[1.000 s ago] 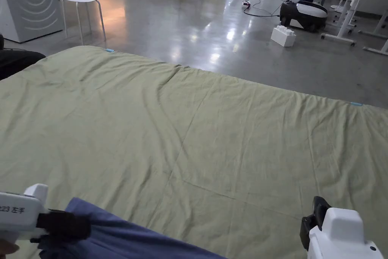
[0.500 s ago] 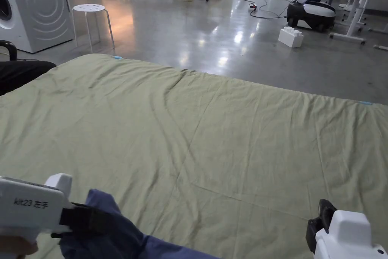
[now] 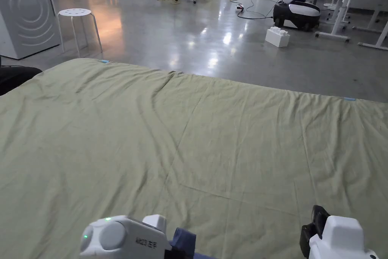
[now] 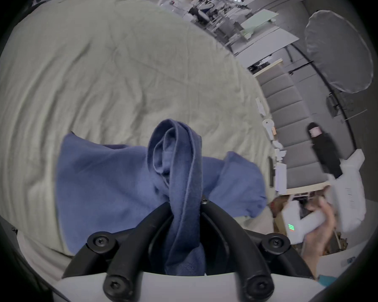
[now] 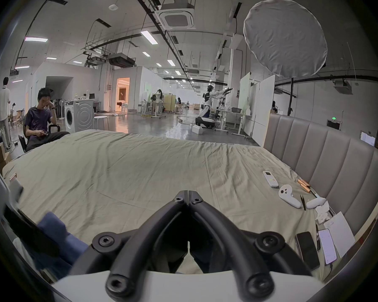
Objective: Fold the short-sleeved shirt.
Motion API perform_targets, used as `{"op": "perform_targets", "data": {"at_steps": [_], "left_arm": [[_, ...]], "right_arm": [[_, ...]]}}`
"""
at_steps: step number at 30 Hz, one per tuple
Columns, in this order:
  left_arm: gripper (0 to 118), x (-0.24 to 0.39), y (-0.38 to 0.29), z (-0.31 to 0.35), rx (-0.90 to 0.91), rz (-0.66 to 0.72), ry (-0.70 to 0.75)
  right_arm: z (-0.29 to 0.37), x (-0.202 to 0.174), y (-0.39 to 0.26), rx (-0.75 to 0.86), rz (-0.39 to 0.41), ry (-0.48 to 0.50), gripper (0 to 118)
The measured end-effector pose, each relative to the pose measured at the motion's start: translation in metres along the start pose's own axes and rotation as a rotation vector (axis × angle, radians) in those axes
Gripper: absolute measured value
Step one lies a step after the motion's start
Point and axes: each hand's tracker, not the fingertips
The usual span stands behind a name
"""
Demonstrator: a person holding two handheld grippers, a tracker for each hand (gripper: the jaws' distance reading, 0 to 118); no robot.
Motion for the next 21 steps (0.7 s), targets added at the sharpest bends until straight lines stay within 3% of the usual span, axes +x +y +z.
{"op": "perform_targets", "data": {"at_steps": [11,13,17,21], "left_arm": [[10,0.009,-0.017,-0.054,-0.031,0.03,0.12],[19,0.008,-0.016,-0.052,-0.026,0.057,0.109],[63,0.011,-0.012,-0.033,-0.01,0.047,-0.004],[63,0.012,-0.002,0.004,0.074,0.042,-0.094]], "right_arm": [[0.005,0.007,-0.004,-0.016,-0.005,-0.017,1],[0.005,0.007,-0.005,-0.017,-0.006,-0.016,1],[0.005,0.007,-0.006,-0.018,-0.004,-0.011,1],[0.005,0.008,-0.006,-0.015,-0.003,-0.015,1]]}}
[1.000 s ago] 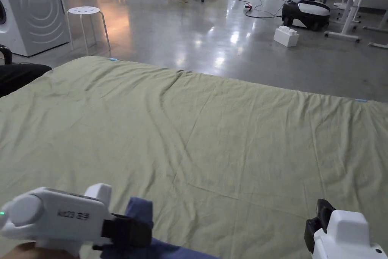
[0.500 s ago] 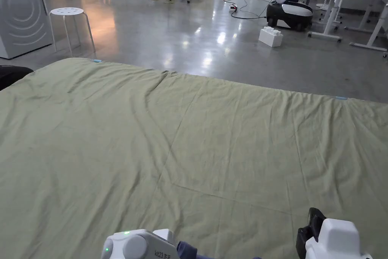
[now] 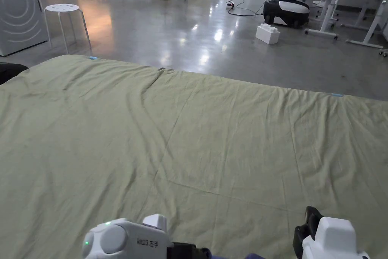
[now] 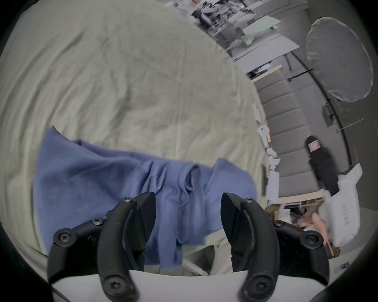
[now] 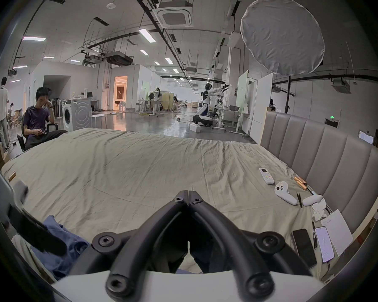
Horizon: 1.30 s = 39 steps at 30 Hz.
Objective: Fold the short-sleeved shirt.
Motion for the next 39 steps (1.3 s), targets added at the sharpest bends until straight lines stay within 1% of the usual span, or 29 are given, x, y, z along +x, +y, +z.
{"op": "perform_targets", "data": {"at_steps": [2,3,4,5,6,9,11,14,18,24,27,28,29,30,31,32,33,36,39], "left_arm": [[62,0.0,0.004,0.016,0.05,0.008,-0.012],[59,-0.001,0.006,0.022,0.072,0.003,0.002],[51,-0.002,0.007,0.026,0.091,-0.014,0.027],[33,-0.003,0.006,0.027,0.102,-0.027,0.066],[21,-0.004,0.005,0.025,0.091,-0.042,0.105],[19,-0.011,-0.002,0.005,0.003,-0.065,0.184],[13,-0.009,-0.016,-0.011,-0.067,-0.074,0.179],[13,-0.006,-0.039,-0.027,-0.15,-0.073,0.173],[13,0.001,-0.056,-0.044,-0.146,-0.079,0.113],[12,0.007,-0.06,-0.067,-0.115,-0.114,0.163],[13,0.005,-0.058,-0.061,-0.106,-0.111,0.15],[14,0.004,-0.056,-0.056,-0.107,-0.108,0.132],[22,0.002,-0.053,-0.049,-0.103,-0.103,0.113],[38,0.0,-0.049,-0.039,-0.09,-0.092,0.082],[56,-0.003,-0.044,-0.028,-0.07,-0.088,0.053],[77,-0.008,-0.038,-0.016,-0.041,-0.085,0.03],[83,-0.013,-0.032,-0.003,-0.009,-0.076,0.013],[84,-0.038,-0.013,0.033,0.081,-0.049,0.006],[87,-0.076,0.003,0.051,0.129,-0.017,0.03]], "right_arm": [[0.0,0.001,0.0,-0.002,-0.003,0.0,1],[-0.001,0.002,0.0,-0.003,-0.004,-0.001,1],[-0.001,0.002,-0.001,-0.004,-0.005,-0.001,1],[-0.001,0.003,-0.001,-0.007,-0.006,-0.002,1],[-0.001,0.003,-0.001,-0.008,-0.009,-0.001,1],[-0.001,0.004,-0.003,-0.013,-0.012,-0.001,1],[-0.001,0.005,-0.005,-0.018,-0.015,-0.002,1],[-0.001,0.007,-0.007,-0.022,-0.011,-0.004,1],[0.0,0.009,-0.01,-0.031,-0.006,-0.006,1],[0.0,0.01,-0.014,-0.043,-0.005,-0.006,1],[0.0,0.01,-0.014,-0.043,-0.007,-0.005,1],[0.0,0.011,-0.014,-0.042,-0.005,-0.006,1],[0.0,0.011,-0.013,-0.041,-0.004,-0.006,1],[0.0,0.012,-0.012,-0.04,-0.003,-0.005,1],[0.0,0.013,-0.011,-0.037,-0.003,-0.005,1],[0.0,0.013,-0.01,-0.033,-0.001,-0.006,1],[0.0,0.014,-0.008,-0.029,0.0,-0.006,1],[0.001,0.014,-0.001,-0.01,0.001,-0.006,1],[0.0,0.013,0.003,0.005,-0.003,-0.006,1]]}}
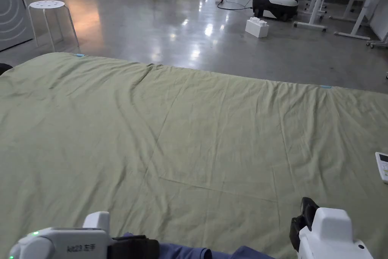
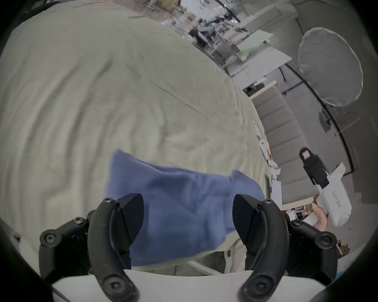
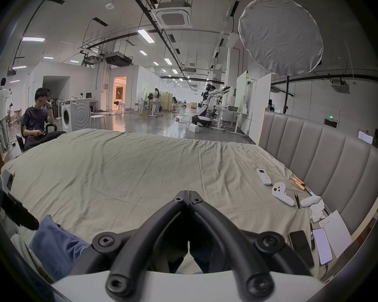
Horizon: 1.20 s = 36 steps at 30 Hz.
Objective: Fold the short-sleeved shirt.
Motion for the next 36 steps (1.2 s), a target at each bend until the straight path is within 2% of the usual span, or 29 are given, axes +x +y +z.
{"op": "perform_targets", "data": {"at_steps": [5,9,13,15,16,18,20,21,26,32,36], "left_arm": [[87,-0.054,0.007,-0.006,-0.062,0.036,-0.033],[87,-0.093,0.0,-0.028,-0.148,0.093,-0.117],[86,-0.108,-0.011,-0.044,-0.118,0.163,-0.313],[85,-0.11,-0.014,-0.055,-0.141,0.219,-0.366],[82,-0.106,-0.017,-0.061,-0.149,0.212,-0.37],[61,-0.104,-0.019,-0.065,-0.142,0.168,-0.362],[23,-0.094,-0.022,-0.068,-0.152,0.126,-0.312],[23,-0.095,-0.024,-0.07,-0.169,0.117,-0.277],[16,-0.105,-0.023,-0.064,-0.153,0.202,-0.334],[15,-0.09,-0.006,-0.033,-0.107,0.143,-0.363],[15,-0.08,0.024,0.016,-0.044,0.081,-0.278]], "right_arm": [[-0.002,-0.003,0.004,0.002,-0.004,0.0,1],[0.0,-0.005,0.003,0.001,0.007,-0.001,1],[-0.001,-0.008,0.001,-0.009,0.015,-0.003,1],[-0.001,-0.009,0.0,-0.016,0.01,-0.004,1],[-0.001,-0.01,0.0,-0.02,0.01,-0.005,1],[-0.001,-0.011,0.0,-0.023,0.009,-0.006,1],[-0.001,-0.012,-0.001,-0.027,0.011,-0.006,1],[-0.001,-0.013,-0.001,-0.026,0.015,-0.008,1],[-0.001,-0.014,0.0,-0.028,0.026,-0.009,1],[-0.001,-0.015,0.003,-0.024,0.033,-0.007,1],[-0.002,-0.015,0.003,-0.023,0.035,-0.005,1]]}}
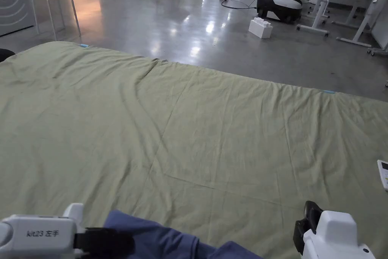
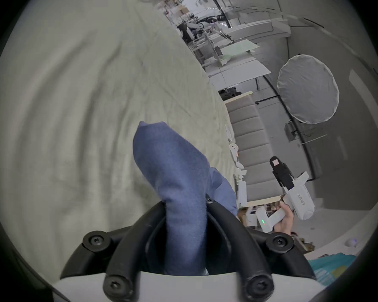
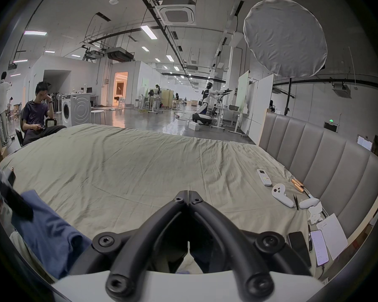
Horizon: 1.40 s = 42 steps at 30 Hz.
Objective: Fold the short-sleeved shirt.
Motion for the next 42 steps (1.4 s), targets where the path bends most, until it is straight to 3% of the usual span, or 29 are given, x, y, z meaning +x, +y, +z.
{"op": "perform_targets", "data": {"at_steps": [6,12,23,34,42], "left_arm": [[15,0.028,0.042,0.065,0.02,-0.107,0.326],[15,0.083,0.04,0.061,-0.028,-0.237,0.557],[15,0.164,0.003,0.008,-0.073,-0.268,0.513],[15,0.176,-0.015,-0.064,-0.145,-0.209,0.375],[16,0.169,-0.049,-0.16,-0.235,-0.172,0.41]], "right_arm": [[0.0,-0.003,0.001,0.009,0.001,0.013,1],[-0.002,-0.007,-0.001,0.006,-0.019,0.028,1],[-0.002,-0.002,-0.008,0.001,-0.038,0.03,1],[-0.001,0.002,-0.015,-0.009,-0.057,0.025,1],[0.002,0.005,-0.02,-0.018,-0.065,0.021,1]]}}
